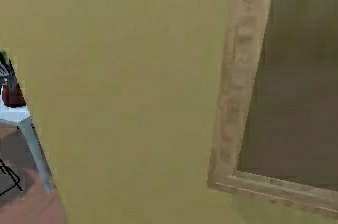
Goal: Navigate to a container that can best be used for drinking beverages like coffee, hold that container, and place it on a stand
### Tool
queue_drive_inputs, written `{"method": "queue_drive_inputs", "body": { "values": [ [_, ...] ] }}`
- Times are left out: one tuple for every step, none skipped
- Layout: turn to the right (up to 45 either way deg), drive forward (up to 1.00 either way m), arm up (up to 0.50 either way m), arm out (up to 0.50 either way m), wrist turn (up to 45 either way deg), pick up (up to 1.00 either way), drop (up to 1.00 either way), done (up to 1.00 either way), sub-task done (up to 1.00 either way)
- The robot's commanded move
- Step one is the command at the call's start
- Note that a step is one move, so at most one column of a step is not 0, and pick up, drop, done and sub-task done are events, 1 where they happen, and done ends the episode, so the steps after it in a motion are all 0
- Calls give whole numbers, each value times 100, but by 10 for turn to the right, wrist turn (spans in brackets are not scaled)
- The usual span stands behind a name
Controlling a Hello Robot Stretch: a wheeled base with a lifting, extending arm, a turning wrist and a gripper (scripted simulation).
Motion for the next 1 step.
{"method": "queue_drive_inputs", "body": {
  "values": [
    [-450,0,0,0,0,0,0,0,0]
  ]
}}
